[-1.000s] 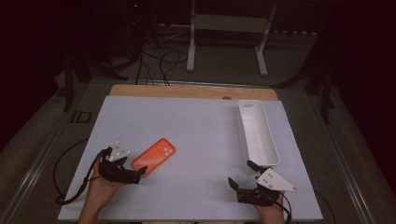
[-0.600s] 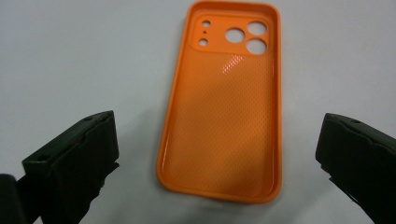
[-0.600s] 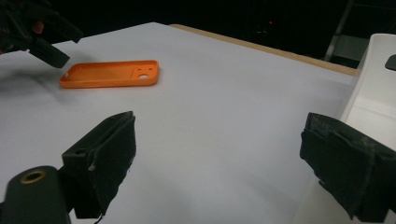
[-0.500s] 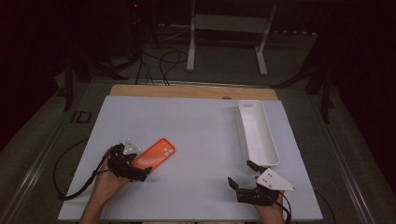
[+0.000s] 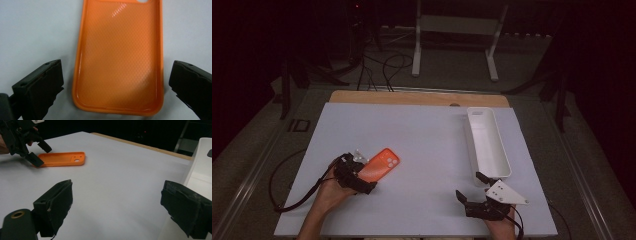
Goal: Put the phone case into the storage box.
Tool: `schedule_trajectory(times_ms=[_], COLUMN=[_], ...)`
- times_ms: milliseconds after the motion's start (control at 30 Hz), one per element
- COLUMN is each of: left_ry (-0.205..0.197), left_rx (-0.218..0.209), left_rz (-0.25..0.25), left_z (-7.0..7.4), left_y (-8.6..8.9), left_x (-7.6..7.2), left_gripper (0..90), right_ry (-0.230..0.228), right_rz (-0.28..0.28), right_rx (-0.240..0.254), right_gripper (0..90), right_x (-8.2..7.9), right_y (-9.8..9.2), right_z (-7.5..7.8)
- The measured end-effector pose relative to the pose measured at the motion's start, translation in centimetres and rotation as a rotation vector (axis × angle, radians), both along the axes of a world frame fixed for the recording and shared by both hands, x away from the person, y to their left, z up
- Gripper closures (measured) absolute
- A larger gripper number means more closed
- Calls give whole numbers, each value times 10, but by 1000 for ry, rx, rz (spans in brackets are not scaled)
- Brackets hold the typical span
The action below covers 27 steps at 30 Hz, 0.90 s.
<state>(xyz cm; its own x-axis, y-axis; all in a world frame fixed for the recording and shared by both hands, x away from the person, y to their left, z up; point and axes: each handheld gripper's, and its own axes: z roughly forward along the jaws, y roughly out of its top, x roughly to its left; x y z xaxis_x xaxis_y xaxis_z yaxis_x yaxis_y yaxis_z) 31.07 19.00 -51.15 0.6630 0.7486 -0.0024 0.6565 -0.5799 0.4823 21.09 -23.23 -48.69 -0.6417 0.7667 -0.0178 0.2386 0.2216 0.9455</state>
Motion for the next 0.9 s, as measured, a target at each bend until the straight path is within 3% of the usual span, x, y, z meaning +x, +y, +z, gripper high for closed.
schedule_trajectory(times_ms=[433,567,767,900], left_ry=[38,50,73,63], left_rx=[16,23,47,43], left_rz=[6,9,11,0], left_z=[-2,1,3,4], left_y=[-1,0,-3,-3], left_x=[2,3,5,4], left_gripper=[28,100,113,153], right_ry=[3,2,3,3], right_rz=[0,1,1,0], right_rx=[-1,-3,-6,-7], right_gripper=[106,106,106,106], right_x=[0,0,0,0], right_y=[1,1,1,1], right_z=[0,0,0,0])
